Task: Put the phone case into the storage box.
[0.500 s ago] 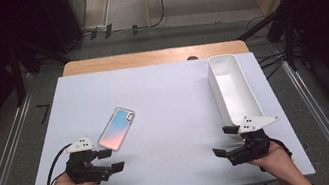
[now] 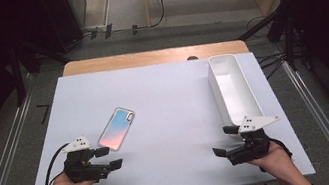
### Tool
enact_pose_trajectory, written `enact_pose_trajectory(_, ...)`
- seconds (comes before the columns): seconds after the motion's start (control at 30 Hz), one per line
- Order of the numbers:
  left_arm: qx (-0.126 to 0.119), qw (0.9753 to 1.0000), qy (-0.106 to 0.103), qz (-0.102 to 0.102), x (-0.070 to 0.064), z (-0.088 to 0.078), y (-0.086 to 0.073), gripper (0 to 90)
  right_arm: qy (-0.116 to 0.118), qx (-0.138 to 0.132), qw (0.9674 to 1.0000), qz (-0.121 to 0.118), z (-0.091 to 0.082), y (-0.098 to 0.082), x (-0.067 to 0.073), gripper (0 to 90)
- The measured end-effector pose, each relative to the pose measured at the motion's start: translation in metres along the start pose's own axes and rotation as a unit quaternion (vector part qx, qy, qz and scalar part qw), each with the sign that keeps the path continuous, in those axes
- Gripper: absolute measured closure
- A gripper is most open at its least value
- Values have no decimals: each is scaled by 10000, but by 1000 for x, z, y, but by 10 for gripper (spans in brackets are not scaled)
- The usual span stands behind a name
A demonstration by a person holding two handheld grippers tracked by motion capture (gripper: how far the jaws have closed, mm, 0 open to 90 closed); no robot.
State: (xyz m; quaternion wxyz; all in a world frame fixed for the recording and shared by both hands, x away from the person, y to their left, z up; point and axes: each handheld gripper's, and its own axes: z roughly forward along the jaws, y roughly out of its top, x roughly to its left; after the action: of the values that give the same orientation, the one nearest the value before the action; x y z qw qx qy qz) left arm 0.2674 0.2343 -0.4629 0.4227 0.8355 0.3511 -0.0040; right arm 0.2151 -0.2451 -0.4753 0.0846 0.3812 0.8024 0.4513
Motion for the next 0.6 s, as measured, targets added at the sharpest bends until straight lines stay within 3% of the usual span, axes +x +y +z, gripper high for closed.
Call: enact_pose_trajectory(0.6, 69, 9999, -44, -93, 2, 0, 0, 239, 10, 11, 10000, 13, 0, 0, 0, 121)
